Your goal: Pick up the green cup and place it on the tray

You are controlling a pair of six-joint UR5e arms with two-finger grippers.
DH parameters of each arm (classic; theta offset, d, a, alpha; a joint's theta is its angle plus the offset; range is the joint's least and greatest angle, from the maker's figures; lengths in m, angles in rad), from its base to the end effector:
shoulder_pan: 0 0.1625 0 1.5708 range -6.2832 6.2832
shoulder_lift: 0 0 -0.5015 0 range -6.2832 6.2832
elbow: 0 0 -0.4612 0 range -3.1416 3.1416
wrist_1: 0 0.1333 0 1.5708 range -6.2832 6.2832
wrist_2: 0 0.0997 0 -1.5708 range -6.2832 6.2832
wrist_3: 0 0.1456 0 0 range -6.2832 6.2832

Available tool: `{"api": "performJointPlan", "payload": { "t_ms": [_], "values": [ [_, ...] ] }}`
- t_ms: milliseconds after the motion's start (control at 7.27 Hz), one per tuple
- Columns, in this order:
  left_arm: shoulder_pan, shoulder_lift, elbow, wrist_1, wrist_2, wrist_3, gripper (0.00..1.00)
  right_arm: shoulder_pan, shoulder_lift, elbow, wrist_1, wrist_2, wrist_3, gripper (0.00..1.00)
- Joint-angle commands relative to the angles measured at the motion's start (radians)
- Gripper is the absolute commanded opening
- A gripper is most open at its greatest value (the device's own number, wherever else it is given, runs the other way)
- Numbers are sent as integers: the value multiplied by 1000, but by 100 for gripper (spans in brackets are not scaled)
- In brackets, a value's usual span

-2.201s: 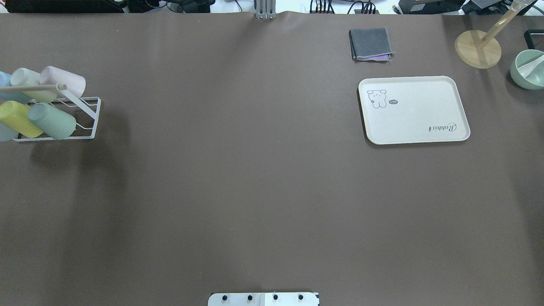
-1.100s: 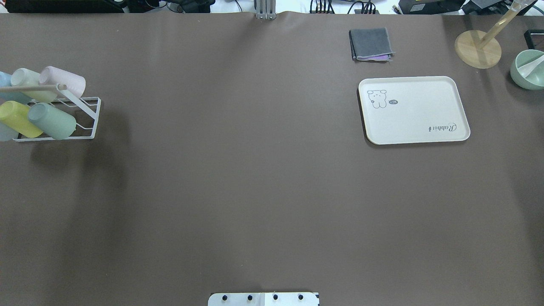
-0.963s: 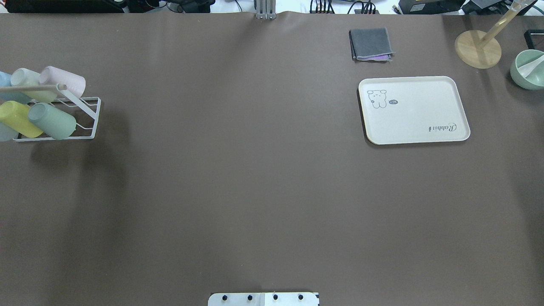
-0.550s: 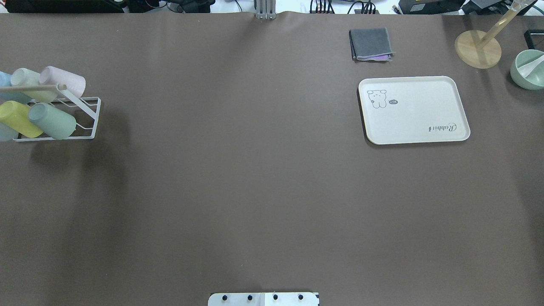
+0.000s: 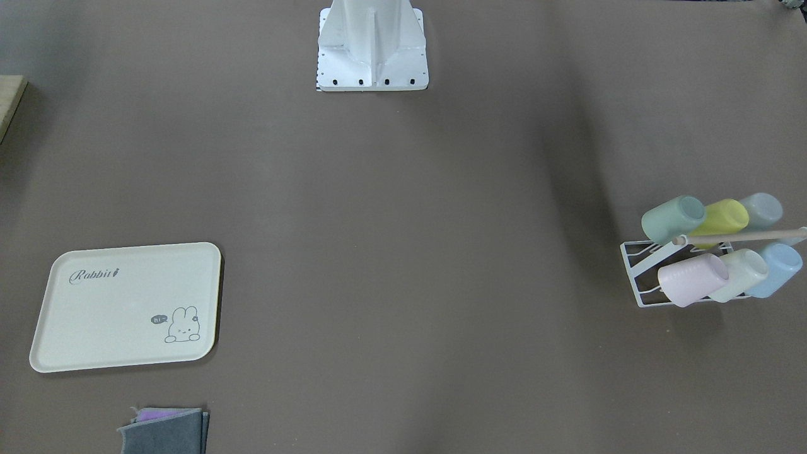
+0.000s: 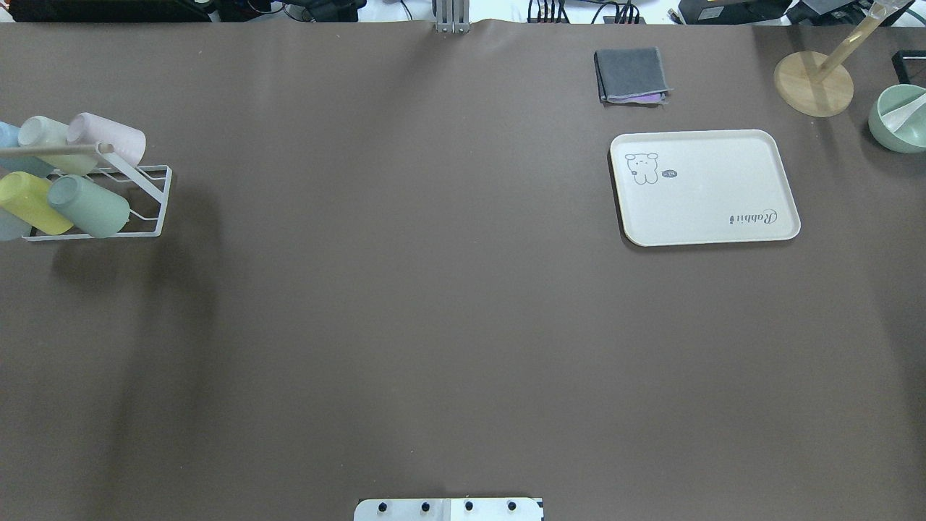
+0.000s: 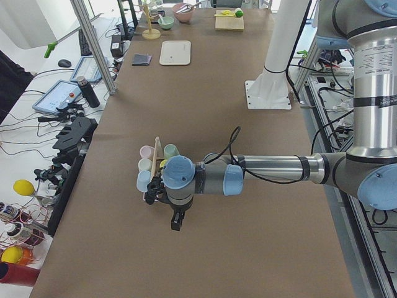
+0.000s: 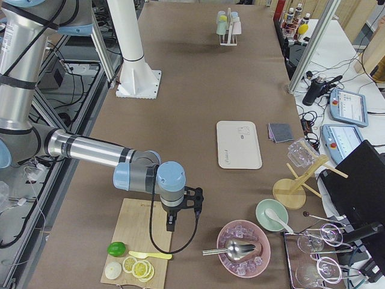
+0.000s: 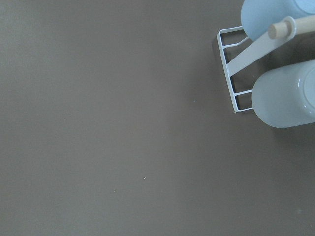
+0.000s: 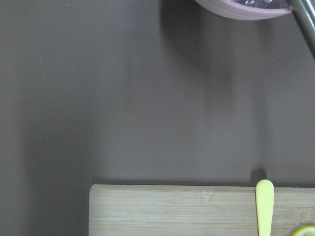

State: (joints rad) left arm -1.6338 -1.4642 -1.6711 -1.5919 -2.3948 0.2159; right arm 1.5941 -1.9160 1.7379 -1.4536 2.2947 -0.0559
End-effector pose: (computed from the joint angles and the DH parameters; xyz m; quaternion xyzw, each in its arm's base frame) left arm -0.0584 -0.5063 0.7615 0.0624 0.3956 0.0729 0.9134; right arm 0.0456 -0.3761 0.8311 -0.0144 -0.3548 -0.0045 0.9348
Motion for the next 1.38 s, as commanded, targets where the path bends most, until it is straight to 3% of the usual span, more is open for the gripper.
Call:
{"api": "performJointPlan", "payload": {
  "t_ms": [0,550,963,1238],
  "values": [
    [0,-4,11,1,3,-1,99,4,0,18,-1,-4,8,100],
    [3,-13,63,-11,3,2,99,15,18,35,62,38,14,100],
    [5,-19,71,-13,5,2,99,-38,188,10,56,121,216,100],
    [6,-19,80,-13,3,2,99,-113,378,-161,62,225,267,100]
  ]
}}
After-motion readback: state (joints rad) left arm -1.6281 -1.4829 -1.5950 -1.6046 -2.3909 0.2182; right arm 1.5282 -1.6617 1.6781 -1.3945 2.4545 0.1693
